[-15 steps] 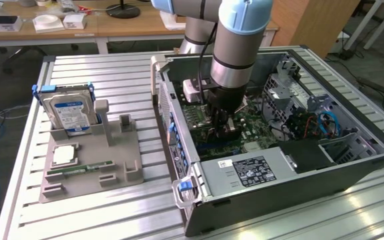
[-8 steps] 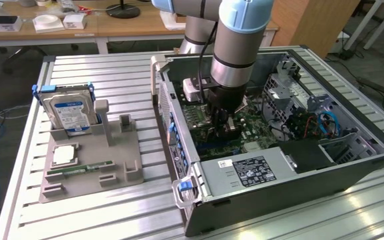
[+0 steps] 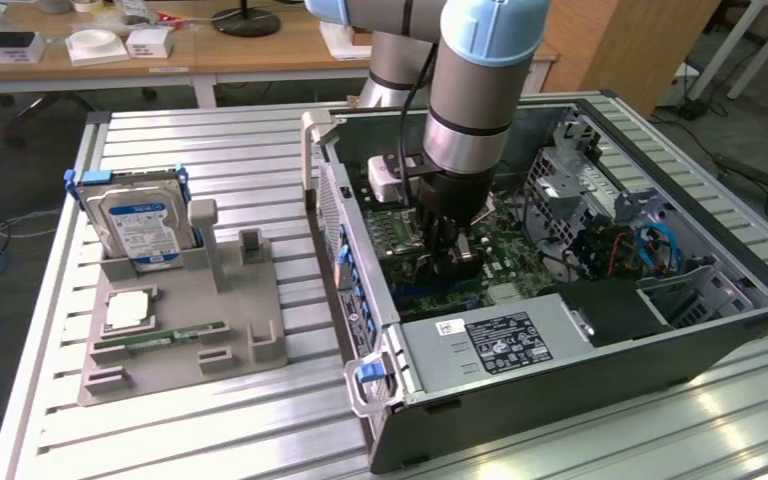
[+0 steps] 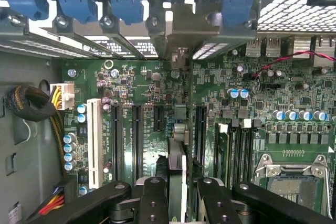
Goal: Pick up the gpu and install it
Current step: 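Insert the gpu into the slot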
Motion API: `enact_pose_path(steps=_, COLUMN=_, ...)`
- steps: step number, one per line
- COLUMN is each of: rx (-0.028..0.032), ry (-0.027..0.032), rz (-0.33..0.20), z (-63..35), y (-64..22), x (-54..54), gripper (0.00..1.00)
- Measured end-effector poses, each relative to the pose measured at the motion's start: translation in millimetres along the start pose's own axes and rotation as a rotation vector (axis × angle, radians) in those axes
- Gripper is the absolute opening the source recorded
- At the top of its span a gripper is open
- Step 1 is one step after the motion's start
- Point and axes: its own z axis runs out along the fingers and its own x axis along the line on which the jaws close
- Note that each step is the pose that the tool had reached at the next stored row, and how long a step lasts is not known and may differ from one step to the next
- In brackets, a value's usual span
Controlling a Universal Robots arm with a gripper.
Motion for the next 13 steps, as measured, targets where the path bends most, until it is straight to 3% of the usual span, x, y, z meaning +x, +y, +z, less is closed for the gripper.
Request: enact_pose_path(steps=13, rx=0.0009, ry=-0.0004, rz=0.000, z=0.4, y=-0.6, x=1.5, gripper=0.26)
